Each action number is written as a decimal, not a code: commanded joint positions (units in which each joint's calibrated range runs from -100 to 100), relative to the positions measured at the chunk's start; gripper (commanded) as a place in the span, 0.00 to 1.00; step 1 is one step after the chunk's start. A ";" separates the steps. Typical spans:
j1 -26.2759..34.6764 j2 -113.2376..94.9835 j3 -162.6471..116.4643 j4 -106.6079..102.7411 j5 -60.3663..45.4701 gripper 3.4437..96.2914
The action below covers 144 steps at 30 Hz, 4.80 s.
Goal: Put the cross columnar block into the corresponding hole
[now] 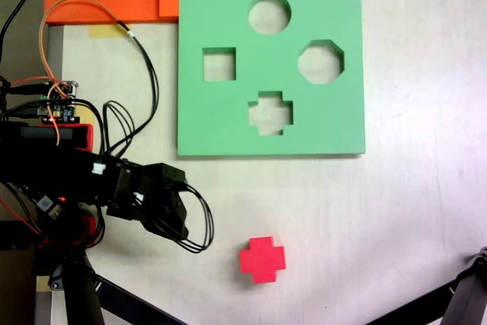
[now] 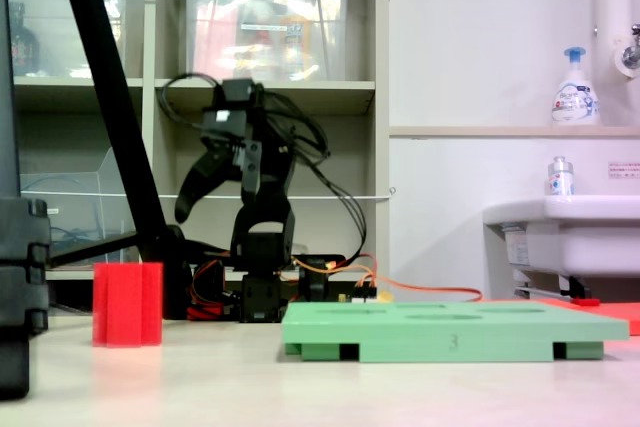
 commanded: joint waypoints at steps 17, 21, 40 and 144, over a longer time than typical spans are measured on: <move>0.59 45.46 34.80 -11.26 0.39 0.77; 0.78 48.95 35.00 -11.26 0.34 0.93; -1.42 70.46 44.87 -10.78 -2.15 0.93; 22.37 77.86 59.83 -11.26 25.01 0.38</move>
